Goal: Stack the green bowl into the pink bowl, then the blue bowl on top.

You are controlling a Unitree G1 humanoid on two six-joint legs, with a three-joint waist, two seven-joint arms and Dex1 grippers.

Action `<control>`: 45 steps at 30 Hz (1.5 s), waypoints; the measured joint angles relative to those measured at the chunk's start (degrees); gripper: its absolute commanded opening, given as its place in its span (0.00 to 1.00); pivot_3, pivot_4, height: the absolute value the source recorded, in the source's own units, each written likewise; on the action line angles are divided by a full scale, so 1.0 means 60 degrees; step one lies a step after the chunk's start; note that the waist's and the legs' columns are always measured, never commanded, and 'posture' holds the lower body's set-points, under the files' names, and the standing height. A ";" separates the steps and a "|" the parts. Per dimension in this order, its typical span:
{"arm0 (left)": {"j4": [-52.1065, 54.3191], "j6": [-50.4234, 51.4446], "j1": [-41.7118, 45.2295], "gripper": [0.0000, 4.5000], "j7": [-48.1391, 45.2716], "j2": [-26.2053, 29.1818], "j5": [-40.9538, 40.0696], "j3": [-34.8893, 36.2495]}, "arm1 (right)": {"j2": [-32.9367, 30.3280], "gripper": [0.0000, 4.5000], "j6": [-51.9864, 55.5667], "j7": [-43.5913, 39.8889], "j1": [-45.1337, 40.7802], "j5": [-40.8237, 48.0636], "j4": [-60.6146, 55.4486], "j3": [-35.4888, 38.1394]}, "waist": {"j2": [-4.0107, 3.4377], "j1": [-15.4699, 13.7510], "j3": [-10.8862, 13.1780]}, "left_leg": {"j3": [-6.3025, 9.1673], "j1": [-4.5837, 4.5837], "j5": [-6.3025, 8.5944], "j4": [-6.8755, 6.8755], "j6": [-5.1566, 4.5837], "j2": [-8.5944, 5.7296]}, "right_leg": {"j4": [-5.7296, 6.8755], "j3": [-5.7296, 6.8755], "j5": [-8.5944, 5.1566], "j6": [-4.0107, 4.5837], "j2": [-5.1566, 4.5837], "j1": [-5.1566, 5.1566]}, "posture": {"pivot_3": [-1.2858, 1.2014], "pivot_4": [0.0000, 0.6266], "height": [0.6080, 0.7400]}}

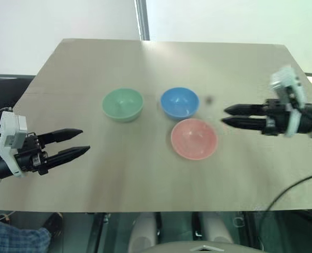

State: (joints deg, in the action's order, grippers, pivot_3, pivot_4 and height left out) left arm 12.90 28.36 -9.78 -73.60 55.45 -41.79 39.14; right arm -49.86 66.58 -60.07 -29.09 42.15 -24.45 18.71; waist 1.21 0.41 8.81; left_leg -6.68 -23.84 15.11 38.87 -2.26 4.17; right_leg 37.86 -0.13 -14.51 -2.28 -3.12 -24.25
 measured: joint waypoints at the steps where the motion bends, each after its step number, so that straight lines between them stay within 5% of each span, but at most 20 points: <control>1: 0.0003 -0.0011 -0.0006 0.66 0.0006 0.0000 0.0000 0.0005 | -0.0123 0.39 -0.0090 -0.0119 0.0138 0.0000 0.0176 0.0149 | 0.0000 0.0014 0.0001 | 0.0002 0.0000 0.0000 0.0000 0.0000 0.0001 | 0.0001 0.0001 0.0000 0.0000 0.0005 0.0001 | 0.52 0.24 1.00; 13: -0.1298 -0.0635 0.1275 0.66 0.0945 0.0061 0.1261 -0.0852 | -0.1780 0.39 -0.2491 -0.1793 0.1919 -0.0106 0.1795 0.1542 | -0.0007 0.0045 0.0003 | 0.0018 0.0017 0.0000 -0.0001 -0.0002 0.0008 | 0.0015 -0.0021 0.0005 -0.0009 0.0024 0.0000 | 0.52 0.24 1.00; 18: -0.2578 -0.1956 0.2837 0.99 0.1552 0.0358 0.2656 -0.1840 | -0.1768 0.42 -0.2641 -0.1735 0.2072 0.0041 0.1765 0.1515 | -0.0006 -0.0015 0.0005 | -0.0007 0.0005 0.0000 -0.0001 -0.0002 0.0004 | 0.0007 -0.0016 0.0007 -0.0012 0.0022 -0.0003 | 0.52 0.24 1.00; 27: -0.4174 -0.4266 0.4588 0.99 0.1182 0.0386 0.4270 -0.4044 | -0.1774 0.42 -0.2843 -0.1545 0.2293 0.0202 0.1617 0.1534 | -0.0007 0.0004 0.0005 | -0.0023 0.0011 0.0000 -0.0001 -0.0002 0.0004 | 0.0012 -0.0024 0.0017 -0.0030 0.0024 -0.0004 | 0.52 0.24 1.00; 33: -0.6580 -0.6090 0.7355 0.99 0.0429 -0.0171 0.5866 -0.6294 | -0.1780 0.42 -0.3025 -0.1474 0.2262 0.0221 0.1639 0.1448 | -0.0005 -0.0177 0.0006 | -0.0019 -0.0005 -0.0001 0.0029 -0.0003 0.0005 | 0.0019 -0.0025 0.0021 -0.0035 0.0039 -0.0003 | 0.52 0.24 1.00; 39: -0.8854 -0.7068 0.9908 0.99 -0.0150 -0.0773 0.6789 -0.7365 | -0.1786 0.42 -0.3026 -0.1371 0.2269 0.0361 0.1612 0.1466 | -0.0004 -0.0204 0.0006 | -0.0016 -0.0014 -0.0001 0.0042 -0.0003 0.0003 | 0.0016 -0.0028 0.0022 -0.0039 0.0043 -0.0001 | 0.52 0.24 1.00; 45: -1.0796 -0.8177 1.0920 0.99 -0.0282 -0.1305 0.7652 -0.8124 | -0.1835 0.42 -0.3018 -0.1340 0.2444 0.0560 0.1528 0.1617 | -0.0002 -0.0180 0.0007 | -0.0014 -0.0014 -0.0001 0.0044 -0.0004 0.0005 | 0.0018 -0.0035 0.0022 -0.0040 0.0051 -0.0003 | 0.52 0.24 1.00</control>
State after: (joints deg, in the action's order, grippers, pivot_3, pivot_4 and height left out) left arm -51.88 -20.70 55.73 -75.30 47.62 4.12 -9.60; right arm -60.86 48.46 -68.11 -14.43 45.51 -15.28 28.42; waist 1.20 -0.67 8.86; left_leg -6.77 -23.92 15.11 39.14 -2.28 4.21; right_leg 37.97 -0.34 -14.37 -2.52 -2.82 -24.27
